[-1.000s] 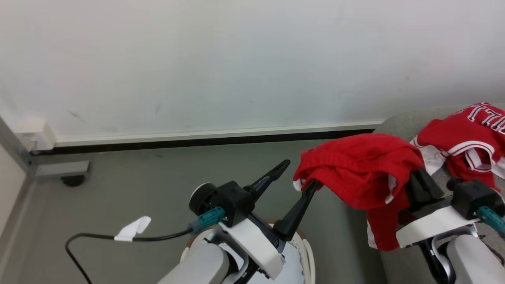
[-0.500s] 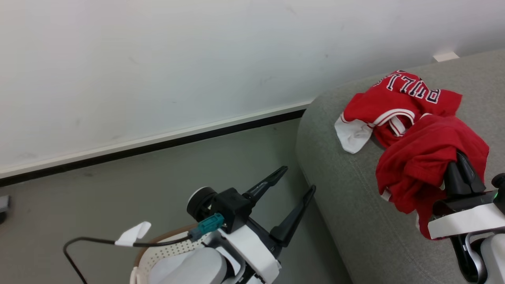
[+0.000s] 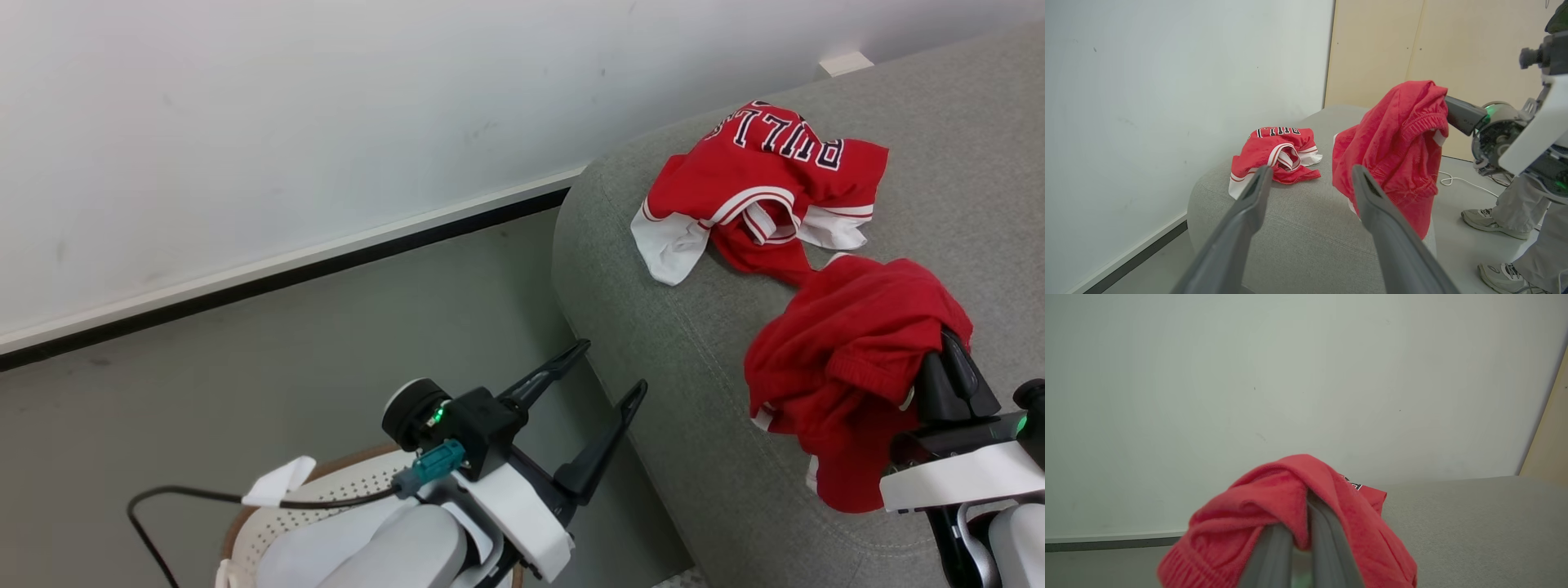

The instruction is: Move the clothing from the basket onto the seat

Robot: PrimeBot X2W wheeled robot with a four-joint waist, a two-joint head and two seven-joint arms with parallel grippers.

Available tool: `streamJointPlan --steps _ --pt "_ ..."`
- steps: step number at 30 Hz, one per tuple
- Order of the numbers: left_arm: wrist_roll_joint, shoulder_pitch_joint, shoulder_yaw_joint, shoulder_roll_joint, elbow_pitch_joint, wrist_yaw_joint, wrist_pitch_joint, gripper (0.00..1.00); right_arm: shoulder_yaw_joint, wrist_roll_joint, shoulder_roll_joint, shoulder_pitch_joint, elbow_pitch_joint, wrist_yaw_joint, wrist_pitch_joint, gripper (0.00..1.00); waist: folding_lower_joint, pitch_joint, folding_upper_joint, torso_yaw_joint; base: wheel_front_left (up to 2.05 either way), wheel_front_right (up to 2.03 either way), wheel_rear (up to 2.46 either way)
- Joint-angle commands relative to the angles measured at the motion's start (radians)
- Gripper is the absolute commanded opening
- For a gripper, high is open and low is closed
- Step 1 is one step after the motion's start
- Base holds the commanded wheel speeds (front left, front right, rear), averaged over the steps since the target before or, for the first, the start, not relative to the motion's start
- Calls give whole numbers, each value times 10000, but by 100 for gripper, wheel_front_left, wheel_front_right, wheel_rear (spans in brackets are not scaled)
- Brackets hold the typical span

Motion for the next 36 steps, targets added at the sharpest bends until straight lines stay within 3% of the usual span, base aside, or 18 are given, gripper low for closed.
streamJointPlan --steps 1,12,25,36 --pt "37 -61 -2 21 22 -19 -90 100 -48 -47 3 117 -65 -23 -3 0 0 2 0 6 0 0 0" --pt "-19 -254 -46 24 113 -50 -115 100 -246 -85 -267 -476 -116 -23 -3 0 0 392 0 370 0 0 0" --pt "96 -680 -8 514 -306 -8 329 100 -548 350 -2402 -3377 479 -23 721 0 0 2012 0 973 0 0 0" --pt "318 -1219 102 1022 -984 98 758 100 -747 195 -3842 -5730 3023 -23 1306 0 0 3968 0 1616 0 0 0"
